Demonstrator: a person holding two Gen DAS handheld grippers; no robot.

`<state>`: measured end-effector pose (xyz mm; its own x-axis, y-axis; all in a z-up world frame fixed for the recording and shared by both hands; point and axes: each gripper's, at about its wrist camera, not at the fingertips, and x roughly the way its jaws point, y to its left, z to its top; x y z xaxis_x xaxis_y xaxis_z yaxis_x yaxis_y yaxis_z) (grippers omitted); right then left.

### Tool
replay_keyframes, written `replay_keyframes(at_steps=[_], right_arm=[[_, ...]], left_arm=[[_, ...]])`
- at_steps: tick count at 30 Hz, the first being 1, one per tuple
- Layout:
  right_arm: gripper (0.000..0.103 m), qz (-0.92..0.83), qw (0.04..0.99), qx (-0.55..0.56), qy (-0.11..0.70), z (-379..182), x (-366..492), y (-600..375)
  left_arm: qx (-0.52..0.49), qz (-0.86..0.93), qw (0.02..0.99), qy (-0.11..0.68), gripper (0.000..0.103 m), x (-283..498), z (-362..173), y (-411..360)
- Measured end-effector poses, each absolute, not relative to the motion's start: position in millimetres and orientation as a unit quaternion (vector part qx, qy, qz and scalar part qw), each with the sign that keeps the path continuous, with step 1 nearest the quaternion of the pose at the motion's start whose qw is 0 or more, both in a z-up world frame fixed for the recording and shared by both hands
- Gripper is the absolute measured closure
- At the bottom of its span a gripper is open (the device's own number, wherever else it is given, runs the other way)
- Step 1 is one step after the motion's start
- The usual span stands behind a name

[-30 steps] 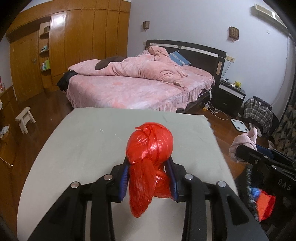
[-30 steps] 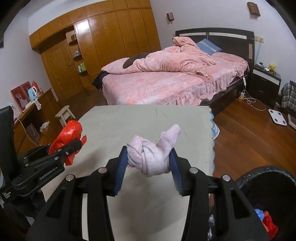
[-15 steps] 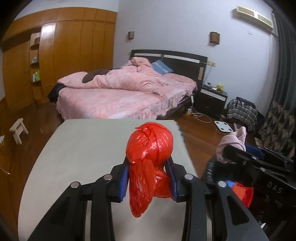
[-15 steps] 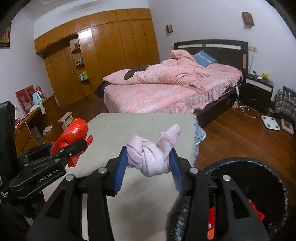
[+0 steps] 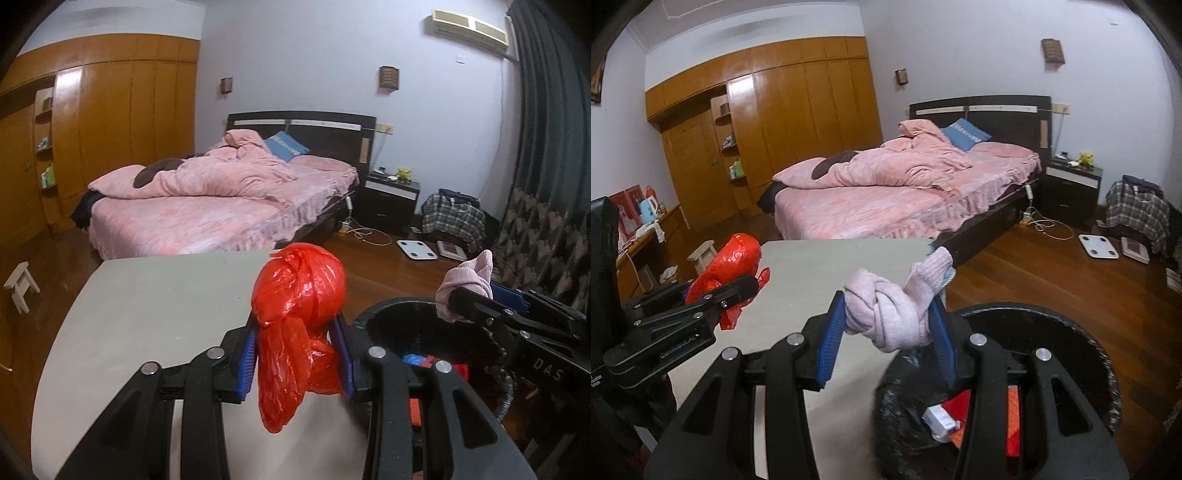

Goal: Collect trash
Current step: 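Carry the red bag and pink cloth over the bin and release both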

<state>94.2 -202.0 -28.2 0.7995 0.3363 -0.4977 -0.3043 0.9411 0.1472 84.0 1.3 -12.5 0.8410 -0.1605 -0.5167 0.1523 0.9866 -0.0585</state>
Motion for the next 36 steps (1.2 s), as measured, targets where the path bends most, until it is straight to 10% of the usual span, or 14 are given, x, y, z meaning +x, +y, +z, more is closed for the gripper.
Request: replay_keyframes(at_steps=[36], right_arm=[[0.06, 0.037, 0.966, 0.061, 0.248, -44, 45, -348]], left_arm=[[0.042, -0.211, 0.942, 0.258, 0.067, 79, -23, -142]])
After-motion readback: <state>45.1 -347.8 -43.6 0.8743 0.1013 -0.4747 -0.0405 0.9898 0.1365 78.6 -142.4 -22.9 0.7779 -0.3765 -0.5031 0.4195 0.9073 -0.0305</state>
